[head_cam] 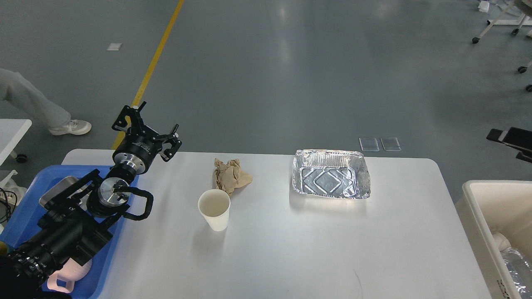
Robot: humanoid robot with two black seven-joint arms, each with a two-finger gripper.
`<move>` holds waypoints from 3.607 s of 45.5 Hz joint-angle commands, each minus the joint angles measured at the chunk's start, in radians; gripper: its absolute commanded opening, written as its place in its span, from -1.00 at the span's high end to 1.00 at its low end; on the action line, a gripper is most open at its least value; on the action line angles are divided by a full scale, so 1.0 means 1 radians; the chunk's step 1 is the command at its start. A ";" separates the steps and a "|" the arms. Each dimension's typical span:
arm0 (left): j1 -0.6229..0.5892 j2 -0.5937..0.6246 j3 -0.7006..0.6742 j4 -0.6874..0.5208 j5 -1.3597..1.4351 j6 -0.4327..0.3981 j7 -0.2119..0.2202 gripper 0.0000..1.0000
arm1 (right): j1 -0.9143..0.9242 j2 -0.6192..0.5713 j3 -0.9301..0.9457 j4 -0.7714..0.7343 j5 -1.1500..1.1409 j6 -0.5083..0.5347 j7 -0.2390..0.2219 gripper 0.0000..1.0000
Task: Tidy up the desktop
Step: 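Pull the right gripper back away from the foil tray, then reach the right gripper toward the near edge of the foil tray, then grasp the foil tray edge with the right gripper, then lift and tilt the foil tray with the right gripper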
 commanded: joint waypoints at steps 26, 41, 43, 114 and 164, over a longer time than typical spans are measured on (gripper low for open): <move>-0.006 0.046 0.001 0.002 0.000 0.001 0.000 -0.96 | -0.003 0.760 -0.054 -0.735 -0.094 -0.005 -0.015 -1.00; -0.006 0.083 0.001 0.002 0.000 0.000 0.000 -0.96 | 0.061 1.015 -0.226 -1.019 -0.100 -0.060 -0.006 -1.00; -0.008 0.083 0.003 0.002 0.000 0.001 0.000 -0.95 | 0.067 1.035 -0.240 -1.026 -0.100 -0.065 -0.006 -1.00; -0.012 0.102 0.011 0.002 0.000 0.001 0.000 -0.96 | 0.008 1.523 -0.550 -1.562 -0.032 -0.168 -0.009 0.13; -0.015 0.109 0.018 0.006 0.000 0.001 0.000 -0.96 | 0.049 1.466 -0.547 -1.545 0.092 0.073 0.118 1.00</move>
